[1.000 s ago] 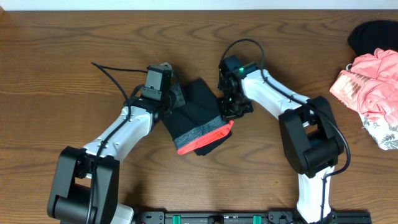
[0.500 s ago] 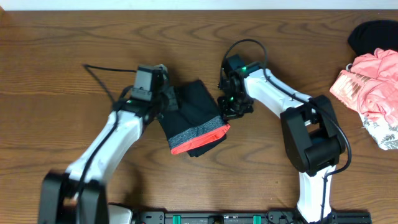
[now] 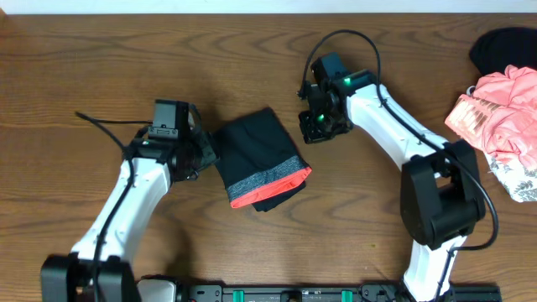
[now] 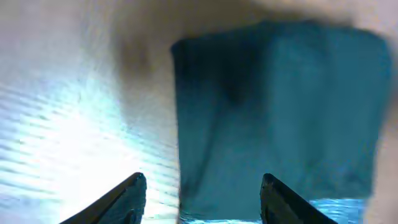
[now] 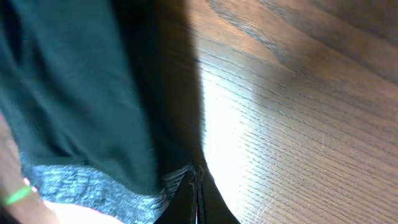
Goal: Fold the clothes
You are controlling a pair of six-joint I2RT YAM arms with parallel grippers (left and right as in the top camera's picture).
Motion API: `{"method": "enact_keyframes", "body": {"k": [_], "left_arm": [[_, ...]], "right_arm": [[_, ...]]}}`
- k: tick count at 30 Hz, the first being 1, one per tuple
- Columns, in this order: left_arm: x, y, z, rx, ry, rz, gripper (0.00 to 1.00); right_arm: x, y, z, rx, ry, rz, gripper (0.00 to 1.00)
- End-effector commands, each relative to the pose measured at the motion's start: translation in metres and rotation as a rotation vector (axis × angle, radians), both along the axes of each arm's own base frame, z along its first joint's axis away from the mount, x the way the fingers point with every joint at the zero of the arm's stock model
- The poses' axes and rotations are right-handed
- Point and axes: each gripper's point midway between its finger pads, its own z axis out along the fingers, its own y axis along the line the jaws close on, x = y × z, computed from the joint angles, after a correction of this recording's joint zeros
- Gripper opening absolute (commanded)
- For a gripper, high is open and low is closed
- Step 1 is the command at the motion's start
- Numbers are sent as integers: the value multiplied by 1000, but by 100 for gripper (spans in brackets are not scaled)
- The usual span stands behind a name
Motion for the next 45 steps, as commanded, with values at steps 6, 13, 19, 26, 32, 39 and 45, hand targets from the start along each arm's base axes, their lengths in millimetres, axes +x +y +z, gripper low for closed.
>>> {"method": "enact_keyframes", "body": {"k": [6, 13, 19, 26, 32, 39, 45], "left_arm": [[-13, 0, -37, -8, 144, 24, 63], [-14, 0, -46, -7, 171, 24, 63], [-11, -3, -46, -18, 159, 20, 68], [4, -27, -45, -155, 111, -29, 71], [8, -40, -59, -225, 124, -70, 72], [1, -40, -77, -213, 175, -90, 72], [0, -65, -72, -286, 165, -152, 72]], "right_arm": [[-22, 25, 1, 13, 6, 131, 1], [-46, 39, -19, -15, 62, 191, 2], [-53, 35, -47, -95, 96, 178, 1], [-52, 31, -64, -114, 118, 171, 1], [-48, 26, -64, -115, 133, 102, 1], [-45, 29, -63, -108, 125, 81, 1], [-43, 31, -63, -100, 118, 82, 1]]}}
